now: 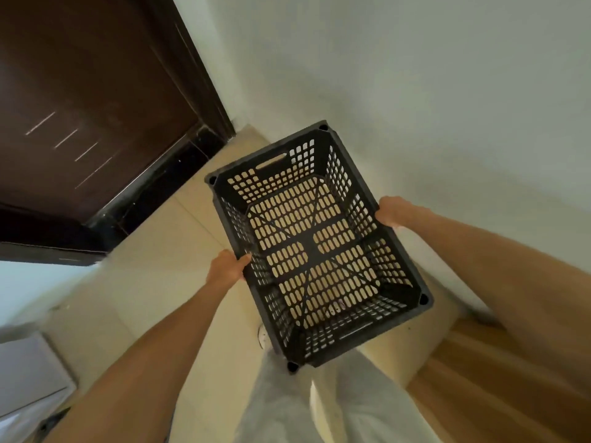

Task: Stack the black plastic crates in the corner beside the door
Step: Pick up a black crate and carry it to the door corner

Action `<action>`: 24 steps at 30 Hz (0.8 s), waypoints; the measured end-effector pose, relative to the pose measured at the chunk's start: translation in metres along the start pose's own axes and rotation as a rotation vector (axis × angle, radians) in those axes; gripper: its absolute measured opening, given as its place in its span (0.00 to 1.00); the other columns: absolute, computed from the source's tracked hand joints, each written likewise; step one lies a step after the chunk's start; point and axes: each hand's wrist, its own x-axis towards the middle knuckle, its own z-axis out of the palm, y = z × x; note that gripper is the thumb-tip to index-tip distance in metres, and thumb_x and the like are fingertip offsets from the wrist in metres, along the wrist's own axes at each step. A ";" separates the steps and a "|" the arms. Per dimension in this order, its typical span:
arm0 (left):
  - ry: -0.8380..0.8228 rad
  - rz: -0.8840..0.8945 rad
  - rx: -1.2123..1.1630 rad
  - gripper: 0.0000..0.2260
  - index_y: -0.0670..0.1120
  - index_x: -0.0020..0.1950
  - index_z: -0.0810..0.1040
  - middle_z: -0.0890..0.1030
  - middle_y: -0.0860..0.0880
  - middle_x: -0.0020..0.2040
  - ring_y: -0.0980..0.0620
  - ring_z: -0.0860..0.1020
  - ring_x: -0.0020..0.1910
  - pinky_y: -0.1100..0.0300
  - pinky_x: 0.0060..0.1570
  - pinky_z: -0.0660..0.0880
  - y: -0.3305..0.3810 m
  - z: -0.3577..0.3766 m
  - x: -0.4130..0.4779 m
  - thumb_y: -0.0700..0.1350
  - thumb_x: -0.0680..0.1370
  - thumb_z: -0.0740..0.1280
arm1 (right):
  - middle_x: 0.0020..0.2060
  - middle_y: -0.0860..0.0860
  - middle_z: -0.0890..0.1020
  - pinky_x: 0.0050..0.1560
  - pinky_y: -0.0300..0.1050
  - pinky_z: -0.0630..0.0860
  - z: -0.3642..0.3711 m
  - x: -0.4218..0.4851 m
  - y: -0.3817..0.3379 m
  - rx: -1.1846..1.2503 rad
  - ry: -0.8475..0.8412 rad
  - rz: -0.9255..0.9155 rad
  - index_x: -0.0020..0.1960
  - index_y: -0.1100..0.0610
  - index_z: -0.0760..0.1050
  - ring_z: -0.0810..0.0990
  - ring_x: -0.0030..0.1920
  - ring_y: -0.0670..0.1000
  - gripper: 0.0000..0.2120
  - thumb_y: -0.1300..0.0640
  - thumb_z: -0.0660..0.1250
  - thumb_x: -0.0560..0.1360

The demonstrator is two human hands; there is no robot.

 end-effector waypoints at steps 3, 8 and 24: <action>-0.036 -0.043 -0.030 0.18 0.38 0.57 0.74 0.81 0.39 0.57 0.39 0.80 0.56 0.44 0.60 0.75 0.010 0.019 0.036 0.53 0.79 0.67 | 0.35 0.51 0.75 0.40 0.46 0.72 -0.007 0.046 0.000 0.006 0.006 0.007 0.55 0.61 0.74 0.75 0.35 0.49 0.10 0.57 0.59 0.79; -0.087 -0.067 -0.038 0.12 0.45 0.46 0.70 0.83 0.41 0.53 0.41 0.83 0.50 0.48 0.55 0.78 0.025 0.050 0.100 0.52 0.78 0.68 | 0.39 0.52 0.75 0.42 0.46 0.71 -0.003 0.122 0.002 0.015 0.021 0.050 0.58 0.62 0.73 0.75 0.43 0.53 0.11 0.57 0.58 0.80; -0.222 -0.180 0.117 0.18 0.38 0.59 0.76 0.82 0.39 0.57 0.41 0.81 0.56 0.46 0.59 0.77 -0.002 0.138 0.305 0.50 0.78 0.67 | 0.53 0.57 0.78 0.49 0.48 0.74 0.086 0.351 -0.017 0.039 -0.008 0.047 0.61 0.59 0.72 0.76 0.49 0.56 0.14 0.56 0.61 0.77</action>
